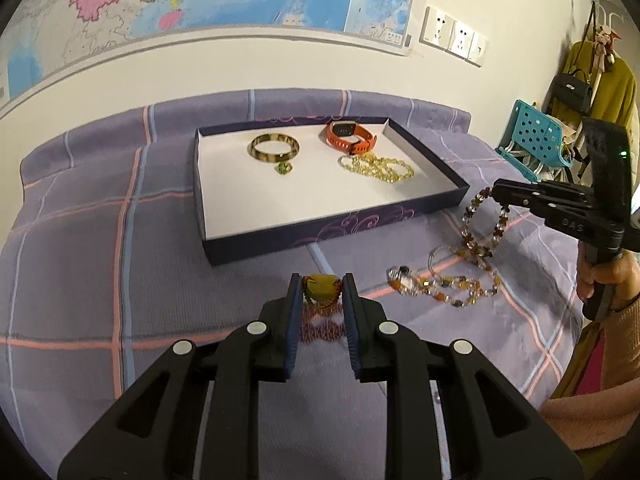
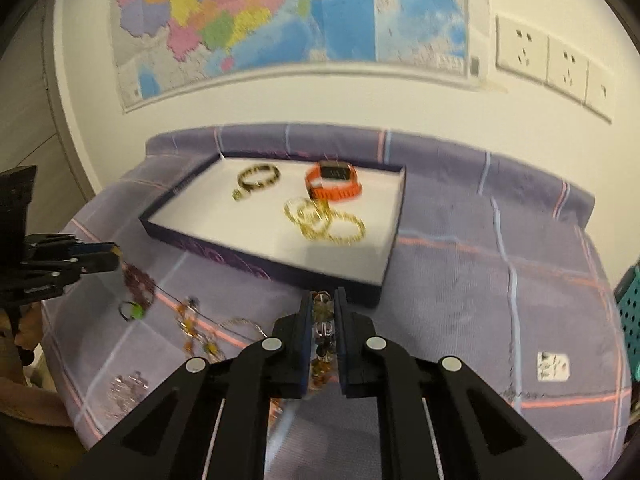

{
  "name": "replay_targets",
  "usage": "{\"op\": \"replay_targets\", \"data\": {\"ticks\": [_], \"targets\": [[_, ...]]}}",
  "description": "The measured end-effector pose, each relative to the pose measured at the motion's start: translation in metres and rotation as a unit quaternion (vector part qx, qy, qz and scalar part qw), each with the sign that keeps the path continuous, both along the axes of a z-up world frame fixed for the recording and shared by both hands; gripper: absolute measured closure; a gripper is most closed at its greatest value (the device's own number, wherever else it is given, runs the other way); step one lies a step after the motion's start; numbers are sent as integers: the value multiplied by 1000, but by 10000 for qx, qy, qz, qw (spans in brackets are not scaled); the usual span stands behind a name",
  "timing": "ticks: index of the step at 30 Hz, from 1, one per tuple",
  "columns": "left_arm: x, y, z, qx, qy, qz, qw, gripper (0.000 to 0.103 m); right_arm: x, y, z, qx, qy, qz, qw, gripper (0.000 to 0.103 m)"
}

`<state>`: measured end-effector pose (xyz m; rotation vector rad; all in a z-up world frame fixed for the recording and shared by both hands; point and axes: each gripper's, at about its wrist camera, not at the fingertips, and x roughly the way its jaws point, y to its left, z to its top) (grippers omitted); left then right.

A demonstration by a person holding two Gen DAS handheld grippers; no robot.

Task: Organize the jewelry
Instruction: 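Carry the bracelet with the right tool while the left tool carries the pendant into the tray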

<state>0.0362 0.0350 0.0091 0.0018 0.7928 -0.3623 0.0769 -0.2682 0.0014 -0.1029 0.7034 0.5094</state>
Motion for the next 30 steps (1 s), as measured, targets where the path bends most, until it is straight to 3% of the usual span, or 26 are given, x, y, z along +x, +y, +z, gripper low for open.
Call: {"op": "replay_targets", "data": {"ticks": [18, 30], "targets": [[48, -10, 26, 222, -268, -4, 9994, 83, 15, 27, 53, 43, -639, 413, 9971, 95], [88, -14, 20, 325, -119, 77, 9994, 83, 61, 54, 59, 182, -573, 633, 9962, 95]]}}
